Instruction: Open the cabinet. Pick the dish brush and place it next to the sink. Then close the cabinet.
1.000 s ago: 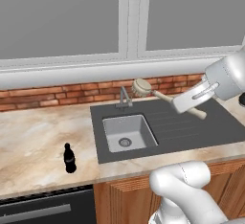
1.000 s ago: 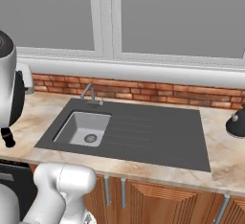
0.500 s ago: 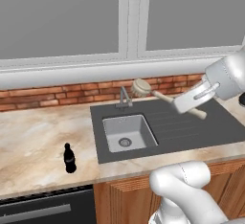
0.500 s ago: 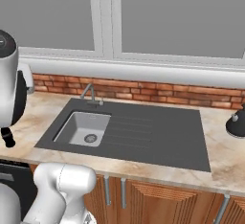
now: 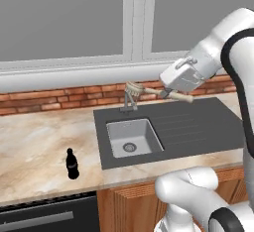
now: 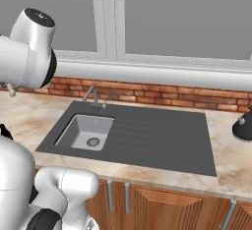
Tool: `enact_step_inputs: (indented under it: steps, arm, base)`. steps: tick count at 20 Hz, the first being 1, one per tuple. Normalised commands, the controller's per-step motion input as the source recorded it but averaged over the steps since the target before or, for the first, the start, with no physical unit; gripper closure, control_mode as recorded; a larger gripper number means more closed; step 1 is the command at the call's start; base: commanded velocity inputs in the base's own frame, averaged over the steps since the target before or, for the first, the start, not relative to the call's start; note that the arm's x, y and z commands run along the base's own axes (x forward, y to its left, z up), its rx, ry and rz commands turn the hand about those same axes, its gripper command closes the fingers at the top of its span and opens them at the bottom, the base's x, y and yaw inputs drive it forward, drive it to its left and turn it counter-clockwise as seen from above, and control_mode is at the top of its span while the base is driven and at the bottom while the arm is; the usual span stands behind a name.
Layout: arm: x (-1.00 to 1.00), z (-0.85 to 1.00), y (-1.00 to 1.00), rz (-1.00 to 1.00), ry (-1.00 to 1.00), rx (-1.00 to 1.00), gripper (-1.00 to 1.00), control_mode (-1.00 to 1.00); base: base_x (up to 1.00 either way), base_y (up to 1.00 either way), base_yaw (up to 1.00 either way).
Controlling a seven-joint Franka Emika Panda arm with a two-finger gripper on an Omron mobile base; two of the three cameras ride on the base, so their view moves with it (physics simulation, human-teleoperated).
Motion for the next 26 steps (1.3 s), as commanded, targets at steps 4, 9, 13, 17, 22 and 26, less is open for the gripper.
enact_step_inputs:
  steps: [4,9,13,17,22,26]
  arm:
    - [0.79,0.06,-0.13,0.06,0.36,0.0,1.0,-1.0]
    - [0.32,-0.01,-0.02,0.07,0.16,0.0,1.0,-1.0]
    - [0.43,-0.06,0.0,0.02,0.0,-0.02,1.0,-1.0]
    - [0.47,0.0,0.0,0.0,-0.03,-0.15,1.0,-1.0]
    - [0.6,-0.16,0.0,-0.08,-0.07,-0.18,1.0,-1.0]
    - [0.37,-0.21,0.12,-0.22,-0.1,-0.09,1.0,-1.0]
  base:
    - [0.0,0.0,0.0]
    - [0.0,0.0,0.0]
    - [0.0,0.0,0.0]
    - [0.0,0.0,0.0]
    - [0.0,0.0,0.0]
    - [0.0,0.0,0.0]
